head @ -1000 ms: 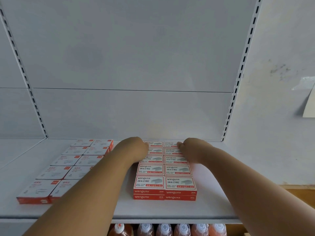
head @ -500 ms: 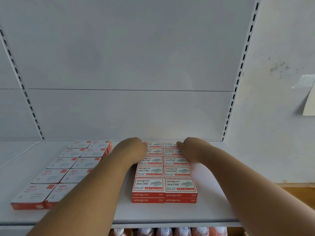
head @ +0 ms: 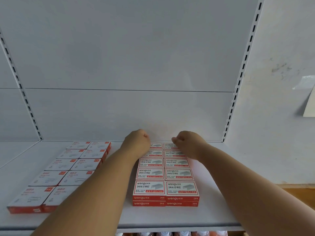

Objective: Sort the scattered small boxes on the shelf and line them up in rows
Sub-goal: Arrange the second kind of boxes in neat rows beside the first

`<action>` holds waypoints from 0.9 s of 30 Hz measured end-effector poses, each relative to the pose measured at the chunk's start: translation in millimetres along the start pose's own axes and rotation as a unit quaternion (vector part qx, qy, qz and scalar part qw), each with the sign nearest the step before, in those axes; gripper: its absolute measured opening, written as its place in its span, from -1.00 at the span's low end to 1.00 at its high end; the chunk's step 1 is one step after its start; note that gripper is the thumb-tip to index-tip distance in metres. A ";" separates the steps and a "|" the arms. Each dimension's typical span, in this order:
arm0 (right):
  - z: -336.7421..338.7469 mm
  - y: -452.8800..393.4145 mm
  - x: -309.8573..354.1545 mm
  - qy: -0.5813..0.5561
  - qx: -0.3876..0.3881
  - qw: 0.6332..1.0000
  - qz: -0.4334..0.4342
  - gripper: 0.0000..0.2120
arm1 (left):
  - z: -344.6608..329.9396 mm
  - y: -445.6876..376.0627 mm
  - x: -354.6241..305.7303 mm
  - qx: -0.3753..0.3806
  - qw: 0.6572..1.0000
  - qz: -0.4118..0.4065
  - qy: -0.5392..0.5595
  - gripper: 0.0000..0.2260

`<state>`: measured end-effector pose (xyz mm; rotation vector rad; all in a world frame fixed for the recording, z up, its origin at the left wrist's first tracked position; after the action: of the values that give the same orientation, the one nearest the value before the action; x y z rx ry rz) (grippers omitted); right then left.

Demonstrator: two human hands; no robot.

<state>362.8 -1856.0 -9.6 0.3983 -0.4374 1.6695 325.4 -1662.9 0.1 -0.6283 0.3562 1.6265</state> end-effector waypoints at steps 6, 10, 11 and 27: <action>-11.4 5.5 -1.1 -0.201 -0.014 0.979 -0.020 -0.84 | -16.4 6.0 1.1 0.060 0.981 -0.027 0.184 -0.82; -19.0 9.0 5.0 -0.262 0.020 0.965 0.001 -0.95 | -19.2 7.5 -3.0 0.088 0.980 -0.041 0.171 -0.84; -19.5 9.0 6.2 -0.267 0.027 0.963 0.005 -0.97 | -19.9 7.3 -3.6 0.091 0.981 -0.043 0.169 -0.84; -19.4 8.6 12.0 -0.282 0.061 0.957 0.008 -0.96 | -23.8 6.1 -3.3 0.111 0.981 -0.045 0.154 -0.86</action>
<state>352.4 -1837.1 -21.0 0.9765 -0.7585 1.5871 324.2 -1680.0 -17.8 -0.7153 0.7152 1.3789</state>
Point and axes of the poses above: each hand's wrist, its own y-axis away from the middle knuckle, its own z-axis out of the back of the hand, x = y × z, the point moved 7 cm from there along -y, towards the middle knuckle, and after that the axes turned 2 degrees about -z, right-handed, at the moved point
